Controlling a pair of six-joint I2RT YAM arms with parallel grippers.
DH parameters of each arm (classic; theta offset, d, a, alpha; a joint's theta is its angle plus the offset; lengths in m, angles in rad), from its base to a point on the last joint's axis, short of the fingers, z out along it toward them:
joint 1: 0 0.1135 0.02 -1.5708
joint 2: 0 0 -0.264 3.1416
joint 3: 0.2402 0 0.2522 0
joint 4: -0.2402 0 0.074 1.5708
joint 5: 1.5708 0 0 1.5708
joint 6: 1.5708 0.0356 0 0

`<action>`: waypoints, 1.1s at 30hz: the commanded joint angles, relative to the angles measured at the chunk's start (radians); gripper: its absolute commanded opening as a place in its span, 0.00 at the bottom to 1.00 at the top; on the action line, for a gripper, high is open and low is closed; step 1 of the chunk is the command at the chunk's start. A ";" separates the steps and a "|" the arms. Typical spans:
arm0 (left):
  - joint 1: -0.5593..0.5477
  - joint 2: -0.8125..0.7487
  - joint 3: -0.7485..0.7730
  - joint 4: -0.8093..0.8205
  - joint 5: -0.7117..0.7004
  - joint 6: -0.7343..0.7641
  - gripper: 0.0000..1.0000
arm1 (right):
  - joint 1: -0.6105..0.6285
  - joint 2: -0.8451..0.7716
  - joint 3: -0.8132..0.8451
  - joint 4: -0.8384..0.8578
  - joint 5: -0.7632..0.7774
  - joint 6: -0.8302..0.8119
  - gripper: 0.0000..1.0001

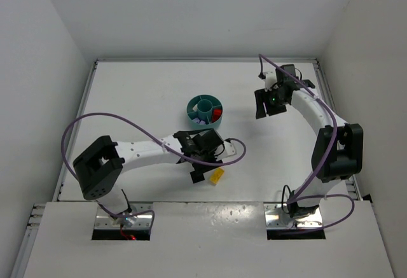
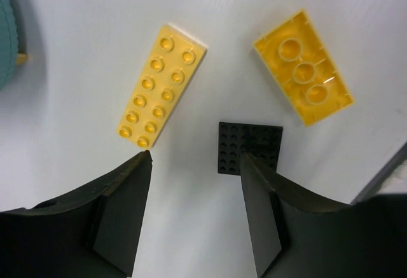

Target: Sort the legos into containers by color

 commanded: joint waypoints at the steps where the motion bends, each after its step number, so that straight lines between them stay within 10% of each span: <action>1: -0.009 -0.040 0.062 -0.058 0.054 -0.042 0.63 | -0.003 -0.042 -0.007 0.018 -0.019 0.005 0.59; 33: -0.027 0.213 0.162 -0.193 0.129 -0.096 0.75 | -0.003 -0.004 0.012 -0.009 -0.086 -0.022 0.59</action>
